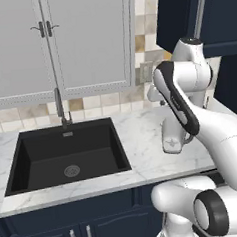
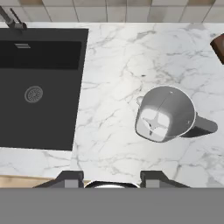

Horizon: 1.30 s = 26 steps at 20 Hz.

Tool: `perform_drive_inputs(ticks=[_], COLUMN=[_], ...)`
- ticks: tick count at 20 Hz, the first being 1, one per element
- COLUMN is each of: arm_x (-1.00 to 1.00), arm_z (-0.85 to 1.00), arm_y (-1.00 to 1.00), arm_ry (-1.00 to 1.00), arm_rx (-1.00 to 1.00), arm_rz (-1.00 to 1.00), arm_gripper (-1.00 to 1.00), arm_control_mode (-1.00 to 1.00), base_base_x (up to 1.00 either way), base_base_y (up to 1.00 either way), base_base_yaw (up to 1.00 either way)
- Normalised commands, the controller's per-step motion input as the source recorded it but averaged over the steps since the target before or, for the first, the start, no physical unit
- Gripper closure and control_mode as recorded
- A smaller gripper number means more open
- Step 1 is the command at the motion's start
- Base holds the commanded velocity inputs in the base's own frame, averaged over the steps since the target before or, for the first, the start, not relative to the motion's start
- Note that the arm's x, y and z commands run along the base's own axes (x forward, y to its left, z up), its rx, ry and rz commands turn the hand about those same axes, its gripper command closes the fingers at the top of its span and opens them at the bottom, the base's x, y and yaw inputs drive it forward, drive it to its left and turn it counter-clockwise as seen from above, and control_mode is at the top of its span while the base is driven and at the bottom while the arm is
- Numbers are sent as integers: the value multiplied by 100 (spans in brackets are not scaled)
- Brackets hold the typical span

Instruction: Turn on the sink faucet and place the jug under the water for a few seconds to fill it up.

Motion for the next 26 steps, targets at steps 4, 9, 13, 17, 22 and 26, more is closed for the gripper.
perform_drive_inputs(ticks=[4, 9, 13, 17, 22, 26], arm_x=[-30, -94, -19, 29, 20, 58], arm_z=[0, -31, -28, -53, -35, -34], arm_y=[6, 77, 100, 100, 23, 74], arm_ry=[-5, -23, -32, -10, 3, -7], arm_rx=[-1, -19, -25, -15, 0, -4], arm_rz=[0, 5, -13, -16, -3, 0], arm_gripper=[-100, -100, -100, -100, -100, -100], arm_control_mode=[-100, -100, -100, -100, -100, -100], base_base_x=[0, 0, 0, 0, 0, 0], base_base_y=[0, 0, 0, 0, 0, 0], base_base_yaw=[0, 0, 0, 0, 0, 0])
